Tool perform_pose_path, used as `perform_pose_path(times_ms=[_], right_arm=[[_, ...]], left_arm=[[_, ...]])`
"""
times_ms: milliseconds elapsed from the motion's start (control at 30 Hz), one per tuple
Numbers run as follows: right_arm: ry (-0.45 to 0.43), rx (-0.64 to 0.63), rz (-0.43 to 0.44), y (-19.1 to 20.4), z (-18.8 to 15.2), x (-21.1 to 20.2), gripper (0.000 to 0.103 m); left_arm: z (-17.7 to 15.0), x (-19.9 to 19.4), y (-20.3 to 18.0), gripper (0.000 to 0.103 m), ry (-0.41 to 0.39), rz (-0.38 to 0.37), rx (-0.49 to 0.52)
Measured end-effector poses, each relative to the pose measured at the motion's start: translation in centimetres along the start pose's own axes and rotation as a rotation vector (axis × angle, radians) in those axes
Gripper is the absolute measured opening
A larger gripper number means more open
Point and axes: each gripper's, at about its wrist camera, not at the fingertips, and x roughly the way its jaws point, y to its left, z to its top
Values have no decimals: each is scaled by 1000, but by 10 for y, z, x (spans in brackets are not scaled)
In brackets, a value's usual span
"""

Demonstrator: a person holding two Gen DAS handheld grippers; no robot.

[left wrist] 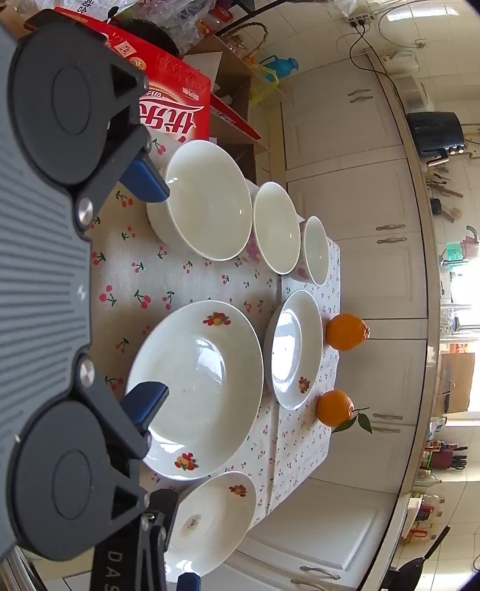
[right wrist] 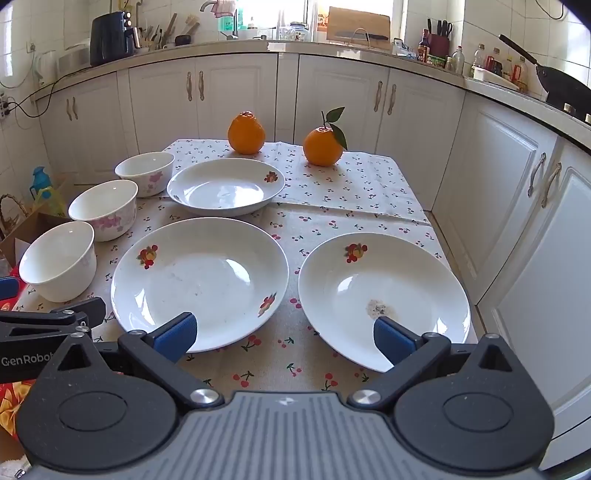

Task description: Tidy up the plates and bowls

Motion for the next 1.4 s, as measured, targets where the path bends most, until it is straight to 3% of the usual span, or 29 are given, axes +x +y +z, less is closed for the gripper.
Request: perform_pose_path(times_ms=[267, 1400], right_arm=[[1, -4, 2, 1, 1, -2, 103], [-18, -9, -5, 2, 2, -7, 103]], left_arm=[[3, 1, 0, 102, -18, 9, 31], [0, -6, -1, 102, -25, 16, 0]])
